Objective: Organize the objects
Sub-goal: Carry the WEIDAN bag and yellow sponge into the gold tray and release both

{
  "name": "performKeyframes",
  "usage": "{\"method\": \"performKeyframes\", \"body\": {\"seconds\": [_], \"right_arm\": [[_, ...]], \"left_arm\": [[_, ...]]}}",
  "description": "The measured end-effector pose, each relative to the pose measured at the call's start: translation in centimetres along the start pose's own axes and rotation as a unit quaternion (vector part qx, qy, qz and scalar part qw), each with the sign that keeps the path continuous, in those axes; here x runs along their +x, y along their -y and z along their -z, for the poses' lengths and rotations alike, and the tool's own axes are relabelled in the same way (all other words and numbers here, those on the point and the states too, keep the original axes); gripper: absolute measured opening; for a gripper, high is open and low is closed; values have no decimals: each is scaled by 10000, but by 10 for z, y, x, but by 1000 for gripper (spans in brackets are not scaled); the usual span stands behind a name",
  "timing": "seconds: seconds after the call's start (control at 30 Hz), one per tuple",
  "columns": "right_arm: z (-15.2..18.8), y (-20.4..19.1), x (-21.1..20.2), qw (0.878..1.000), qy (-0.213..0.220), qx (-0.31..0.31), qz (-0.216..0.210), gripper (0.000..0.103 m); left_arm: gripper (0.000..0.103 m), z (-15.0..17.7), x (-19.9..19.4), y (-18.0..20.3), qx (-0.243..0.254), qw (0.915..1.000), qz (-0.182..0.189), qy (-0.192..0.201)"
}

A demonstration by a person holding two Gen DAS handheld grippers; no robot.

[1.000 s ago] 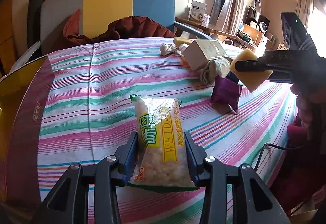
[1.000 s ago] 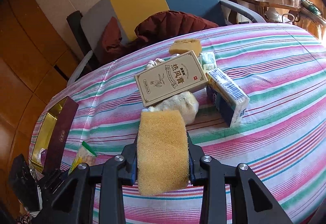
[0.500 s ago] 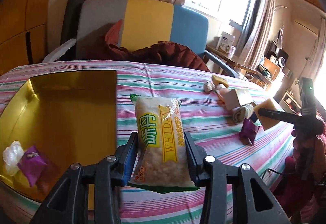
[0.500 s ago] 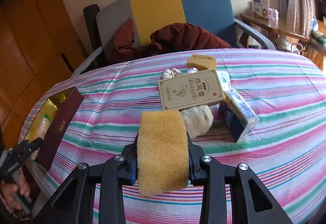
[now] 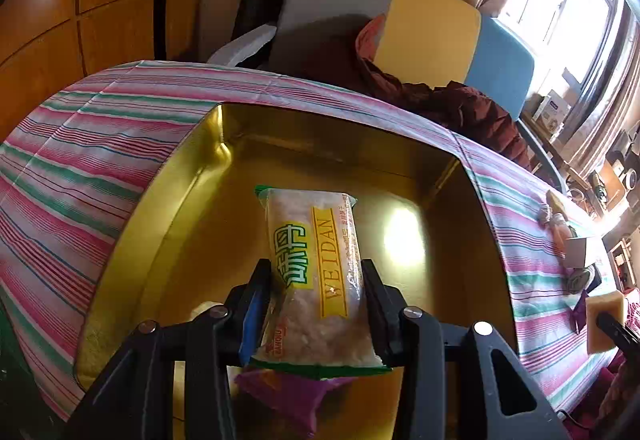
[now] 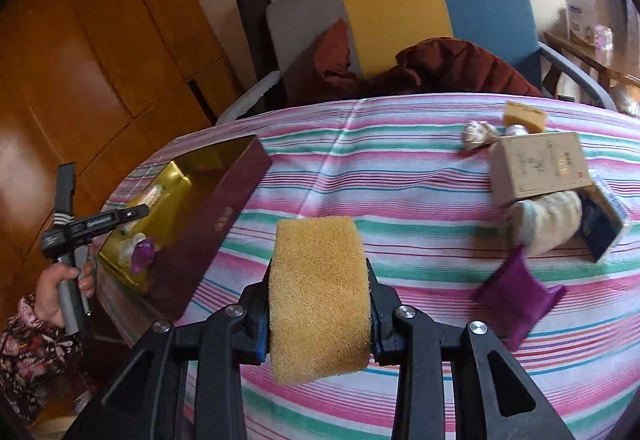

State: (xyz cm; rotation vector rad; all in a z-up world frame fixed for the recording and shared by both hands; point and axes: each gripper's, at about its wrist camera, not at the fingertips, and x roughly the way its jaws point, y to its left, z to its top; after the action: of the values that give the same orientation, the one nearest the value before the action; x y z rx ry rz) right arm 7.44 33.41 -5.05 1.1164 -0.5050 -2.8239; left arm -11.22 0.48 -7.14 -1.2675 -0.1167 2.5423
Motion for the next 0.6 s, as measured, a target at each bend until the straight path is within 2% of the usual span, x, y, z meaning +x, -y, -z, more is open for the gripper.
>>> {"method": "performKeyframes", "body": {"seconds": [0.27,0.4,0.53,0.6], "right_arm": [[5,-82,24,9959,-185,-571,-680,36],[8,-102,33,9937,-306,-707,-820,36],[9,-115,40,9920,-406,-720,-959,36],[10,-121,43,9909,-433,-776,-1007,36]], "left_arm": [[42,-16,21,-33,-54,9985,-393,-378],[42,-19,23,-40,-85,9975,-610,-354],[42,-16,21,-49,-353,9965,-699,-289],[42,-12,17,-51,-459,9966,-632,-272]]}}
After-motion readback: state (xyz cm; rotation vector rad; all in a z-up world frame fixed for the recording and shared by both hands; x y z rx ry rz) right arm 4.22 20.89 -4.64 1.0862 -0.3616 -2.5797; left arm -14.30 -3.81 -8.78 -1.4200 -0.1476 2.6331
